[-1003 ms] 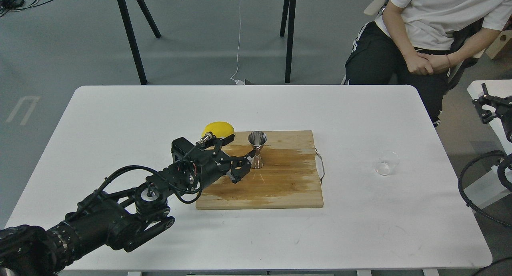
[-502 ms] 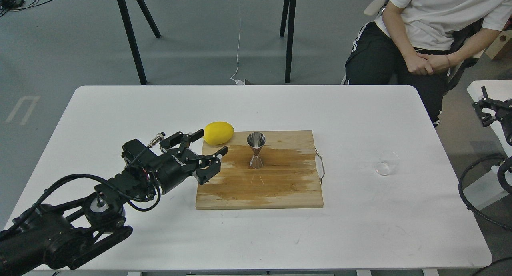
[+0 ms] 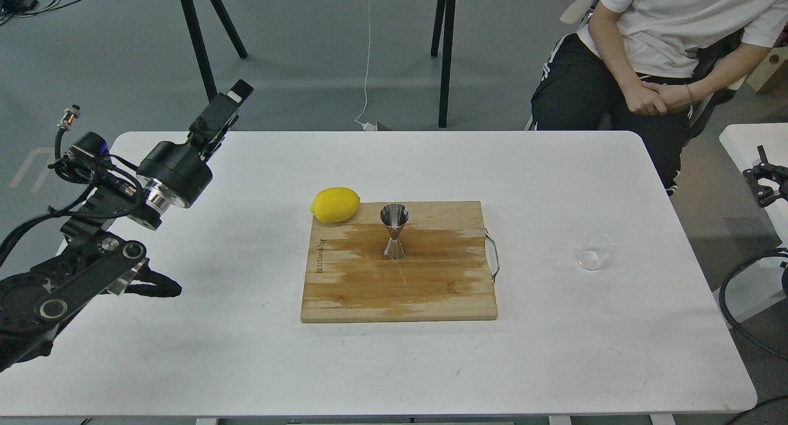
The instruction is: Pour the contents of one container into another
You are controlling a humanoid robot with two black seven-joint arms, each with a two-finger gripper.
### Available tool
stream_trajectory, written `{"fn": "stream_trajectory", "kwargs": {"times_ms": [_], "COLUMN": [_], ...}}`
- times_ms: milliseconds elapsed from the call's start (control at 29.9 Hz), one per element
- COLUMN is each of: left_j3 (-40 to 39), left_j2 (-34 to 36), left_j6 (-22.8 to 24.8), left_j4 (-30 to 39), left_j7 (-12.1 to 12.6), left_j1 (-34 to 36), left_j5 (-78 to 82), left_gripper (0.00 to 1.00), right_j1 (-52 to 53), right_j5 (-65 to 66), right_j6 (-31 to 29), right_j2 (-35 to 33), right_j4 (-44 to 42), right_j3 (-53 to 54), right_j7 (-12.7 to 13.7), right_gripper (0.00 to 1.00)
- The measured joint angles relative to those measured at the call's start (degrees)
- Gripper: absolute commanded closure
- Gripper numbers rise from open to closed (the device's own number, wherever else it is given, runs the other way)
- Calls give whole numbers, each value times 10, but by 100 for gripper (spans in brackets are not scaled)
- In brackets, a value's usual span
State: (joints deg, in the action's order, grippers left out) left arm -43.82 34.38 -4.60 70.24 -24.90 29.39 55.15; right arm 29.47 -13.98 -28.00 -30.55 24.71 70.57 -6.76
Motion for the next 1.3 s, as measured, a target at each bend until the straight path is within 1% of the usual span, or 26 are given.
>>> {"fn": "stream_trajectory", "kwargs": {"times_ms": [67,167,234,334,468,535,769,903,1070,1304], "left_j3": [-30,-63,-77,-97,-106,-107,-107,-107,-105,-99], "left_j2": [-4,-17,-26,-38,-46,-46,-52,-55,-55,-54], "left_j6": [49,112,147,200,270,291,303,303,301,286], "left_j4": [-18,-55,-80,-120,-167,-175,-231,-240,-241,-240], "left_j7": [-8,-10,-11,-11,-8,-4,4,6,15,18], "left_j1": [4,6,12,17,18,19,18,18,18,18], "left_j5": [-83,-194,-251,-351,-481,-521,-567,-577,-586,-586], "left_gripper": [0,0,0,0,0,0,0,0,0,0], "right_j1": [14,31,32,25,-17,-39,-151,-229,-318,-355], "right_j5": [-3,-3,-5,-14,-33,-39,-118,-162,-168,-169], "right_j6": [0,0,0,0,0,0,0,0,0,0], "right_j2": [-6,-33,-49,-56,-53,-50,-25,-12,13,32], "right_j4": [0,3,4,14,38,59,171,235,310,361], "right_j3": [-1,-11,-25,-40,-52,-54,-49,-47,-48,-56], "right_j7": [1,7,24,58,74,78,79,76,73,73], "right_gripper": [0,0,0,0,2,2,2,2,2,0]}}
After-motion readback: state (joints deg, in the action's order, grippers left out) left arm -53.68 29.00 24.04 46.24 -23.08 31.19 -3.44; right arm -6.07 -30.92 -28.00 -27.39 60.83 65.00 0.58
